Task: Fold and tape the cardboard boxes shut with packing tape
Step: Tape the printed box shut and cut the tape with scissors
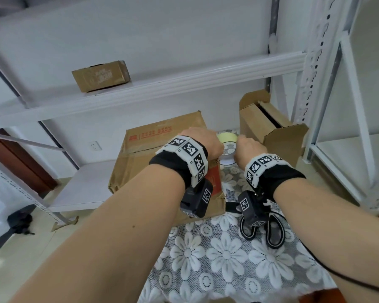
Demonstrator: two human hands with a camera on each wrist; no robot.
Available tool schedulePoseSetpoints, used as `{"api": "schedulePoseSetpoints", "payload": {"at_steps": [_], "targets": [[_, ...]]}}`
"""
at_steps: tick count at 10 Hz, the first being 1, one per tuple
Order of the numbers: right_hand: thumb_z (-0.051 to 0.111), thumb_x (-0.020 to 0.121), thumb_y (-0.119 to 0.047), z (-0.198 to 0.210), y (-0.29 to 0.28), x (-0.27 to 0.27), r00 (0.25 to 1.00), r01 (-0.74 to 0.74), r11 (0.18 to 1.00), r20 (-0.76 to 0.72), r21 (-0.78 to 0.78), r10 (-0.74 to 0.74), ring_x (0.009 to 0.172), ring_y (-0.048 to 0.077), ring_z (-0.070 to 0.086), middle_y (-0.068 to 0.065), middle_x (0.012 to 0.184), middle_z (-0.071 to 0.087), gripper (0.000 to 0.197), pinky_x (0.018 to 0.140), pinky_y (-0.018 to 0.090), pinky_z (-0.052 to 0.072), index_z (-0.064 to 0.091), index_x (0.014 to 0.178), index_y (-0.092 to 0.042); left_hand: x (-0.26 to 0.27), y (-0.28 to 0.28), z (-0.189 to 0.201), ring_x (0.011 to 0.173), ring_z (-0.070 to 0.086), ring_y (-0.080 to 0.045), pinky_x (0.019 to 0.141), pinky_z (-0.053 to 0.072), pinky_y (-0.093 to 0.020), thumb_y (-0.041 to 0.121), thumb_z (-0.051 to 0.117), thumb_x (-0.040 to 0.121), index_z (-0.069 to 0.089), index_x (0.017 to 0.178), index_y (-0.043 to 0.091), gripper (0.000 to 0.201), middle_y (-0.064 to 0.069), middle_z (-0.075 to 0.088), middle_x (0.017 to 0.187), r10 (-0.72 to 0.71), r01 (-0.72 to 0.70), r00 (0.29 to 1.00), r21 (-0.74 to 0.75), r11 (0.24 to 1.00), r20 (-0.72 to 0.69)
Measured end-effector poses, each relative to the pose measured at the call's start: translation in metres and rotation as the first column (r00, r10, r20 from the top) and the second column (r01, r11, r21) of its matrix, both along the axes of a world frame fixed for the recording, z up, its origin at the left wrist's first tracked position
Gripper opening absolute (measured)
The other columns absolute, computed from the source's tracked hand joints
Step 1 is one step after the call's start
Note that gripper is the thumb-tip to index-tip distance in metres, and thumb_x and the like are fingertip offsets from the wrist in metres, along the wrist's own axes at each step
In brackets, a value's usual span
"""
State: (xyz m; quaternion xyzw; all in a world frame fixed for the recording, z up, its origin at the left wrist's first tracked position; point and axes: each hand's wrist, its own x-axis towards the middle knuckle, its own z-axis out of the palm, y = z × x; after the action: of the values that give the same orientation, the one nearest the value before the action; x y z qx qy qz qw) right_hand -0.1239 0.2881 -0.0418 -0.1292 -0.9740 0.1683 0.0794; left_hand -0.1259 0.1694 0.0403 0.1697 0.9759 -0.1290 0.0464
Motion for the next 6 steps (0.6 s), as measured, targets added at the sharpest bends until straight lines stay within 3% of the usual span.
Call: {"api": "schedulePoseSetpoints", "payload": {"at_steps": [1,2,3,4,5,6], "targets": [[0.048,0.089,-0.002,0.004,-0.002,0.003,0.998,-0.058,0.998,-0.016,0.001,0.058,0.107,0.034,0.058,0.018,0.118,0.059,0.031,0.074,0.035,0.04,0.045,0.12,-0.002,-0.004,0.004,-0.004,0.101,0.06,-0.027,0.07,0.044,-0.034,0.038,0.039,0.09,0.058,0.125,0.015,0.046,-0.011,0.06,0.127,0.029,-0.028,1.0,-0.054,0.998,0.012],[0.057,0.083,-0.004,0.009,-0.002,0.002,0.979,-0.189,0.982,-0.087,-0.02,0.187,0.127,0.029,0.039,0.014,0.136,0.043,0.053,0.1,0.037,0.037,0.041,0.133,-0.005,-0.008,0.004,-0.008,0.1,0.06,-0.026,0.069,0.046,-0.035,0.042,0.036,0.09,0.059,0.121,0.018,0.046,-0.013,0.058,0.129,0.057,-0.056,0.998,-0.026,0.998,0.039],[0.048,0.083,0.007,0.019,-0.012,0.002,0.906,-0.364,0.922,-0.279,-0.134,0.317,0.127,0.026,0.045,0.012,0.135,0.052,0.048,0.104,0.035,0.039,0.051,0.13,-0.005,-0.006,-0.004,-0.01,0.131,0.045,-0.036,0.1,0.041,-0.047,0.045,0.023,0.093,0.032,0.148,0.026,0.059,-0.021,0.031,0.154,0.083,-0.085,0.996,0.074,0.994,0.029],[0.038,0.091,0.013,0.04,-0.025,0.012,0.921,-0.38,0.819,-0.261,-0.43,0.29,0.126,0.024,0.05,0.018,0.137,0.051,0.049,0.09,0.017,0.044,0.04,0.139,0.002,-0.002,-0.019,-0.011,0.141,0.034,-0.034,0.109,0.031,-0.047,0.048,0.017,0.096,0.003,0.156,0.026,0.065,-0.013,0.019,0.16,0.079,-0.079,0.997,0.192,0.978,0.009],[0.034,0.101,-0.008,0.063,-0.029,0.035,0.926,-0.351,0.673,-0.133,-0.651,0.354,0.134,0.026,0.04,0.019,0.145,0.041,0.043,0.086,0.011,0.046,0.034,0.141,0.007,-0.005,-0.03,-0.018,0.148,0.015,-0.034,0.117,0.018,-0.05,0.054,0.01,0.092,0.003,0.156,0.024,0.071,-0.007,0.007,0.163,0.036,-0.057,0.996,0.254,0.966,0.087],[0.025,0.103,-0.038,0.067,-0.043,0.016,0.997,0.038,-0.321,0.013,-0.946,0.08,0.138,0.02,0.034,0.013,0.147,0.037,0.058,0.102,0.022,0.036,0.026,0.147,-0.001,-0.002,-0.036,-0.027,0.15,-0.003,-0.031,0.121,0.001,-0.047,0.052,0.012,0.1,-0.002,0.156,0.027,0.062,-0.001,-0.004,0.164,0.056,-0.094,0.991,0.341,0.936,0.12]]}}
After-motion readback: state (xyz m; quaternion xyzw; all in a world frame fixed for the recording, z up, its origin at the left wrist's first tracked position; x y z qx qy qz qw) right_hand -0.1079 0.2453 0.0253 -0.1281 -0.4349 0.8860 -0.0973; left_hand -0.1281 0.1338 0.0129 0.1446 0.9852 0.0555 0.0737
